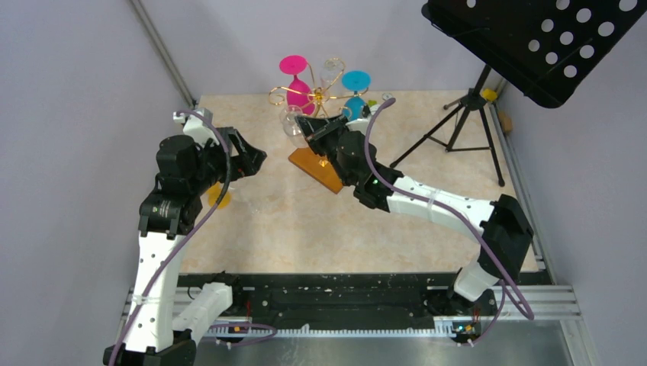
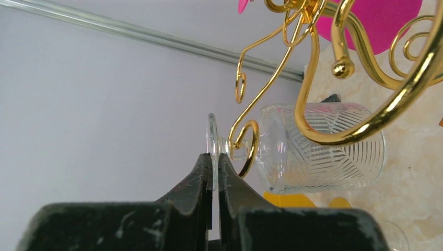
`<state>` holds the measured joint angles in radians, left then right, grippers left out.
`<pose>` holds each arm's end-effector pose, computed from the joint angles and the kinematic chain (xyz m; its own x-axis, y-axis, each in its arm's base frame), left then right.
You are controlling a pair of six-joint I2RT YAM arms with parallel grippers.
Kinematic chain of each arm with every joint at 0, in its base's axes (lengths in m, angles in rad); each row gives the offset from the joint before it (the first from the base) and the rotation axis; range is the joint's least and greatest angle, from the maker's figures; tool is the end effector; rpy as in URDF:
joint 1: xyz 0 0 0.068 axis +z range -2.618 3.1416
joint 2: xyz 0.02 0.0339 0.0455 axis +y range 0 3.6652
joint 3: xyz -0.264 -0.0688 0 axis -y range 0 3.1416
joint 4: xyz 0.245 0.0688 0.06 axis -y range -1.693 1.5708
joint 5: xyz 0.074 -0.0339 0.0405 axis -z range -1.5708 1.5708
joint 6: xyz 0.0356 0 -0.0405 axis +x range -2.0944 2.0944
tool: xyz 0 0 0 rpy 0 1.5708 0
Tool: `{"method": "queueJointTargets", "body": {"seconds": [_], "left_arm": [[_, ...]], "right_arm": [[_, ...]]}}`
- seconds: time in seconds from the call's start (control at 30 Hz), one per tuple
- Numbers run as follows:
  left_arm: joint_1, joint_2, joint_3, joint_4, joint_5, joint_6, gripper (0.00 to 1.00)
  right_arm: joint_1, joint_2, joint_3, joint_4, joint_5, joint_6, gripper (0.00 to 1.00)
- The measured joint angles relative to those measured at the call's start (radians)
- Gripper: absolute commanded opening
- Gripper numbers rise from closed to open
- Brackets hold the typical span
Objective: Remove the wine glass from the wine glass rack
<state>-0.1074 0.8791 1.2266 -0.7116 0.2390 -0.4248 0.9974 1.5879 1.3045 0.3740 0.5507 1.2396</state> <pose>0.1612 -0.0259 0.4180 -0.4562 -0.3536 -0.8166 0.1494 0.8742 -0.4619 0.2220 0.3095 0.3760 -0.3937 0.8759 -0.2791 -0.1873 0.2208 0.9572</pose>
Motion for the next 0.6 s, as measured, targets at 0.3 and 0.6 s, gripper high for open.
{"method": "queueJointTargets", "body": {"seconds": [0.3, 0.6], "left_arm": [[0.000, 0.000, 0.000, 0.000, 0.001, 0.000, 0.96], [0.000, 0.000, 0.000, 0.000, 0.004, 0.000, 0.96]], "right_arm": [[-0.012, 0.033, 0.047, -0.007, 0.002, -0.006, 0.00], [-0.014, 0.090, 0.106, -0.026, 0.002, -0.004, 0.00]]}}
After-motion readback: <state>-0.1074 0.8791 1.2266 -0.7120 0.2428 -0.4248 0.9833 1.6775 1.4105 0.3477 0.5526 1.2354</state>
